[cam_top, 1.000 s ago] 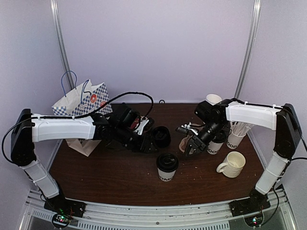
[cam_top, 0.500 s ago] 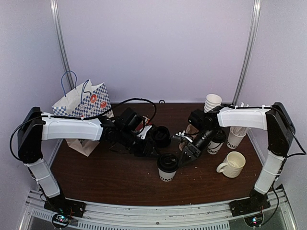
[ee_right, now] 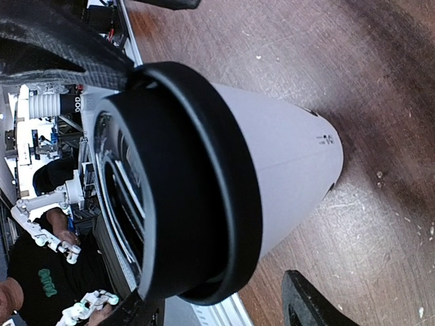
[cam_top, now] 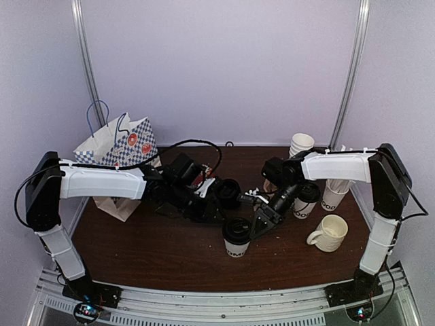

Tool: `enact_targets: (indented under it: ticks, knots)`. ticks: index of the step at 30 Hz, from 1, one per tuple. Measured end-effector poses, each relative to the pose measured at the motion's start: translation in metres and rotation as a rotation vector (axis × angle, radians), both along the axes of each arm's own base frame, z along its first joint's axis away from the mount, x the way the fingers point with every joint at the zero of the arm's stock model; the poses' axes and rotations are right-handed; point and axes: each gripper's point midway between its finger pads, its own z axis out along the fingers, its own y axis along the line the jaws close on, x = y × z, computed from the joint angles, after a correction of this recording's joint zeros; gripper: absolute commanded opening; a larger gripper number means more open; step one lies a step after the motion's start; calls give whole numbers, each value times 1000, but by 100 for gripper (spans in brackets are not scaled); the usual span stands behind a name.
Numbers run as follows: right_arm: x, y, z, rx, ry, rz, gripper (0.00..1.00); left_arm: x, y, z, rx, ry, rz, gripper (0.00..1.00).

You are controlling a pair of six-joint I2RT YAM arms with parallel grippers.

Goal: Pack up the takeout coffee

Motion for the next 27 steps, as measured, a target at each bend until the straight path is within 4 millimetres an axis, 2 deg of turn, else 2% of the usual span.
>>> enact_targets:
  ticks: [9, 14, 20, 27]
  knots:
    - [2, -3, -1, -86, 65, -19, 54, 2, 3, -7, 12, -18, 13, 42]
    - [9, -4, 3, -104, 42, -18, 57, 3, 5, -5, 13, -30, 17, 43]
    - [37, -9, 8, -105, -71, -29, 60, 1, 12, 0, 33, -55, 6, 53]
    - [45, -12, 18, -82, -147, -10, 64, 0, 14, 21, -1, -94, -3, 62]
